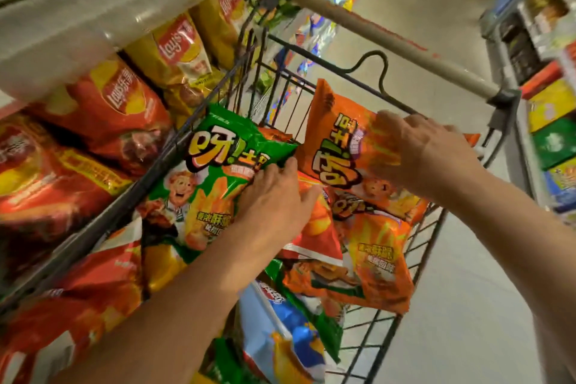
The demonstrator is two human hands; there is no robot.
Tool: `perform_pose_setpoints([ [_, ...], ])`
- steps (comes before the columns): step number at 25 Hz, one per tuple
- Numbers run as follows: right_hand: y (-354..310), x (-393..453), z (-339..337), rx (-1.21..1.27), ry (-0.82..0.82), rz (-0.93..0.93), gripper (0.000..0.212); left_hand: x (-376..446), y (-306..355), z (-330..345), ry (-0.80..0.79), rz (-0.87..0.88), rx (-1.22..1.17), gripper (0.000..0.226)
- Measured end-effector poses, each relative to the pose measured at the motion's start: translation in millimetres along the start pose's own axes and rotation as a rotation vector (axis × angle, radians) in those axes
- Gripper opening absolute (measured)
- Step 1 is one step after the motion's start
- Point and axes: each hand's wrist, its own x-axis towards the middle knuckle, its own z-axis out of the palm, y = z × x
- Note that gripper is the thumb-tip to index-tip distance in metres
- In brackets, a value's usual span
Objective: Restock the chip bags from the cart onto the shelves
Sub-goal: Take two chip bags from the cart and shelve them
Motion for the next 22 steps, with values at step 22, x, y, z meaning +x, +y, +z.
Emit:
perform_pose_setpoints([
  [22, 93.3, -108.1, -13.0, 1.173, 0.313, 0.253, 0.049, -92.7, 38.1, -5.5, 0.304, 0.003, -0.378, 0.070],
])
